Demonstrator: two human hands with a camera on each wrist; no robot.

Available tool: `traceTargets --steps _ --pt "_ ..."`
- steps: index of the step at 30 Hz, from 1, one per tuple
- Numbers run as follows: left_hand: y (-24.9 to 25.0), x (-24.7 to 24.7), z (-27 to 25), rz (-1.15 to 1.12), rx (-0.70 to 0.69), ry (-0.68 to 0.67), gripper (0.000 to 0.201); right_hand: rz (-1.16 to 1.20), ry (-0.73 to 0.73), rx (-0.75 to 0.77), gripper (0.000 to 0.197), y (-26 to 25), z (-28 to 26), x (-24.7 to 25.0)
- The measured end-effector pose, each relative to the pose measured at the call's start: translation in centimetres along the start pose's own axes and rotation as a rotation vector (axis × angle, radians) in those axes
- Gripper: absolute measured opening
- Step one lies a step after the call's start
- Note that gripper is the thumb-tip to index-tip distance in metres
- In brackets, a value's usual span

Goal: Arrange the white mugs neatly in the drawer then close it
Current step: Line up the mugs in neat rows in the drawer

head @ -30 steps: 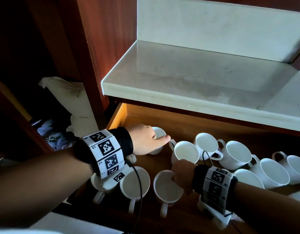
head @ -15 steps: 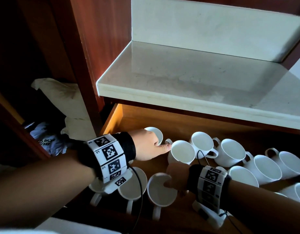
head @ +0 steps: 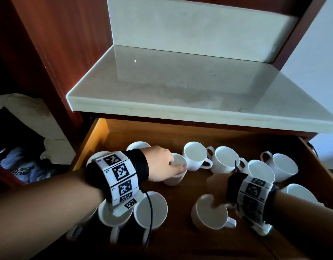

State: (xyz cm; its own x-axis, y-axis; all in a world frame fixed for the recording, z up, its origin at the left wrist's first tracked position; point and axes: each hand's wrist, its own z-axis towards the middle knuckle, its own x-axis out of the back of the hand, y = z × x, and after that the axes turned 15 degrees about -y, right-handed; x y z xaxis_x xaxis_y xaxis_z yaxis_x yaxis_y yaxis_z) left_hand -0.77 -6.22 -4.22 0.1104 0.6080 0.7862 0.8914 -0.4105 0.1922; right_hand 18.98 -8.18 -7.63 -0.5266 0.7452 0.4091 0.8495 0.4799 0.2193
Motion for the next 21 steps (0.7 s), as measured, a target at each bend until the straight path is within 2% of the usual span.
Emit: traceTargets --steps 5,8,10,12,15,17,21 --pt "1.5 -0.2 0.6 -0.019 0.004 -0.028 0.067 0.057 0.090 0.012 0.019 0.0 1.0 -0.5" --pt "2.6 -0.3 0.5 -0.044 0.035 -0.030 0.062 0.211 0.173 0.034 0.023 0.7 -0.2 0.2" --pt "3.2 -0.7 0.4 -0.044 0.050 -0.046 0.063 0.392 0.252 0.058 0.023 1.5 -1.0 0.6" --pt "3.5 -1.0 0.5 -0.081 0.052 -0.083 0.060 0.584 0.301 0.102 0.031 1.9 -1.4 0.9" --pt "3.1 -0.8 0.9 -0.167 0.031 -0.058 0.047 0.727 0.286 0.157 0.036 1.5 -2.2 0.7" --pt "2.9 -0.8 1.0 -0.140 0.025 -0.021 0.042 0.715 0.258 0.183 0.033 0.8 -2.3 0.6" --pt "3.2 -2.2 1.3 -0.081 0.024 -0.081 0.044 0.360 0.473 0.091 0.031 -0.2 -1.4 1.1"
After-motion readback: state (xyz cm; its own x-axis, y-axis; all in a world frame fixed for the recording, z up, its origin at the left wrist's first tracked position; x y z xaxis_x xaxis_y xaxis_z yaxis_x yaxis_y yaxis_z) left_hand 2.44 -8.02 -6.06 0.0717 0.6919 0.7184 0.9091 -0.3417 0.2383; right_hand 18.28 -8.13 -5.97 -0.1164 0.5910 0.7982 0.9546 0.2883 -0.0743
